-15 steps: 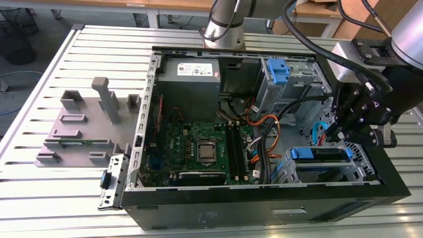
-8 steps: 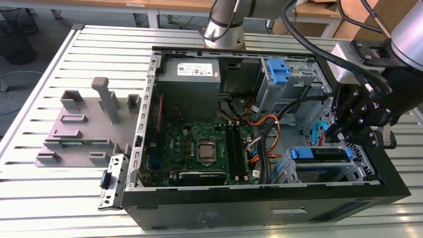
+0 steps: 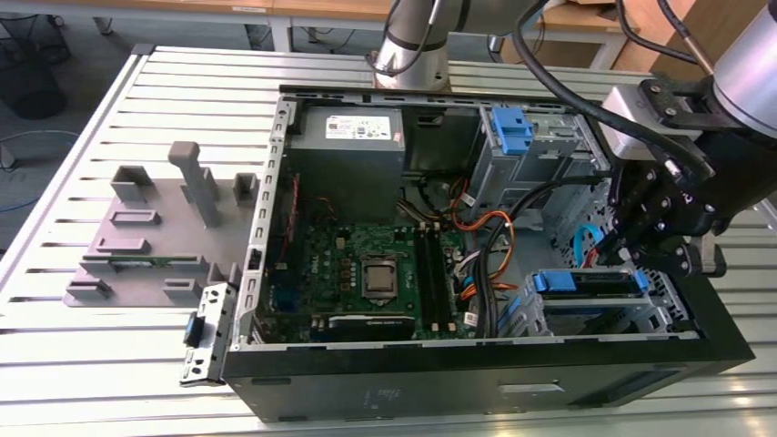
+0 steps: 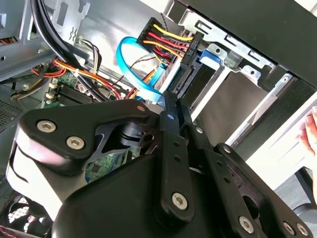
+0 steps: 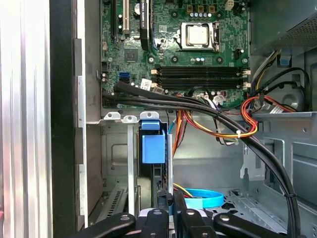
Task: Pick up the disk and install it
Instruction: 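Insert the first disk wire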
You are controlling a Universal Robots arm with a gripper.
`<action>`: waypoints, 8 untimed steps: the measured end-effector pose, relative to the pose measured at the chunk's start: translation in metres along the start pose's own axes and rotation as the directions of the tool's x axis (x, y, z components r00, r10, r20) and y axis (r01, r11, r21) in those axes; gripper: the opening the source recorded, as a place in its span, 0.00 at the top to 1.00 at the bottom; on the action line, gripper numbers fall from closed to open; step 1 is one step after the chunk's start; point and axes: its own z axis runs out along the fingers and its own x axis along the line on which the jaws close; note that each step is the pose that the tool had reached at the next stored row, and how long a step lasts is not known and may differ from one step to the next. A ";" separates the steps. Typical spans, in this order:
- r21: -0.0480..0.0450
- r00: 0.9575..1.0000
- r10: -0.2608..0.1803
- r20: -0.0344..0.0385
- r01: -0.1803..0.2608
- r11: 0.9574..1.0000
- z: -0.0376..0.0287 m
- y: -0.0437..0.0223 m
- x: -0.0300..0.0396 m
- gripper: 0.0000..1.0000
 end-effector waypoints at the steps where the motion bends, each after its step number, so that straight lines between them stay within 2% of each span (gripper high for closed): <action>1: 0.000 1.000 -0.001 0.000 0.001 1.000 0.0005 0.0000 0.0000 0.84; 5: 0.000 1.000 -0.028 -0.001 0.028 1.000 0.0022 0.0001 0.0001 0.84; 8: -0.001 0.999 -0.037 -0.006 0.037 0.999 0.0030 0.0008 0.0002 0.84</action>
